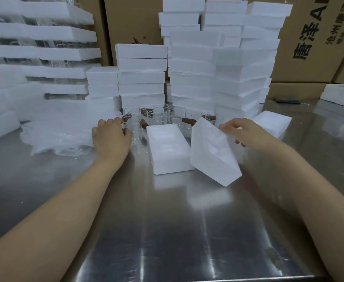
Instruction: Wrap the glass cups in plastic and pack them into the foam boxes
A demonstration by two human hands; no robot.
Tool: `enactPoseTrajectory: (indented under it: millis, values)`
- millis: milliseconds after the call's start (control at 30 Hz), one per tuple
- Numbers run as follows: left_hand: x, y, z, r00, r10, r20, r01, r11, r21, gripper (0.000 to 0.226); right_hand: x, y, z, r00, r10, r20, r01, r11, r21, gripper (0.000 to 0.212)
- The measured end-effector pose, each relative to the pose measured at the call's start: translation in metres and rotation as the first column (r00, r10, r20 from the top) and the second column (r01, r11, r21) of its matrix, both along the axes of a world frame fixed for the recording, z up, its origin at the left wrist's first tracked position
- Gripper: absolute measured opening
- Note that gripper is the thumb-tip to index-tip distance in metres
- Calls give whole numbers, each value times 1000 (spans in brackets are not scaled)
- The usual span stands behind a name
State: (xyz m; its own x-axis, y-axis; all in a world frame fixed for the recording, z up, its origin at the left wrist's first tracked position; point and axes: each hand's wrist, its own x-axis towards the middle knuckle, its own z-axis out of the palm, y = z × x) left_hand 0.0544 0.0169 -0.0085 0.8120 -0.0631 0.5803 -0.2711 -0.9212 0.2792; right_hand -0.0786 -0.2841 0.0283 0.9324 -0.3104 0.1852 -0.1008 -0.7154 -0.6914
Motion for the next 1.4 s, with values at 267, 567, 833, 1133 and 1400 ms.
enactPoseTrajectory:
  millis: [267, 567, 833, 1133, 1400]
  values:
    - [-4, -13, -3, 979, -67, -192, 71, 997, 14, 58, -3, 14, 2, 949, 183, -257, -173, 983, 60, 32]
    - [-27, -27, 22, 970, -242, 37, 242, 929, -280, 56, 1, 26, -4, 998, 64, -4, -64, 990, -129, 27]
    - [-65, -61, 38, 825, -564, 41, 488, 672, -557, 19, 2, 63, 1, 915, 55, 399, -110, 987, 116, 42]
    - [-72, -56, 36, 742, -661, 112, 643, 656, -395, 39, 2, 78, -1, 890, 173, 422, -362, 831, 422, 68]
    - [-3, 30, 24, 970, 242, -12, -239, 964, 112, 30, 5, 76, -6, 936, 101, 338, -303, 718, 626, 62]
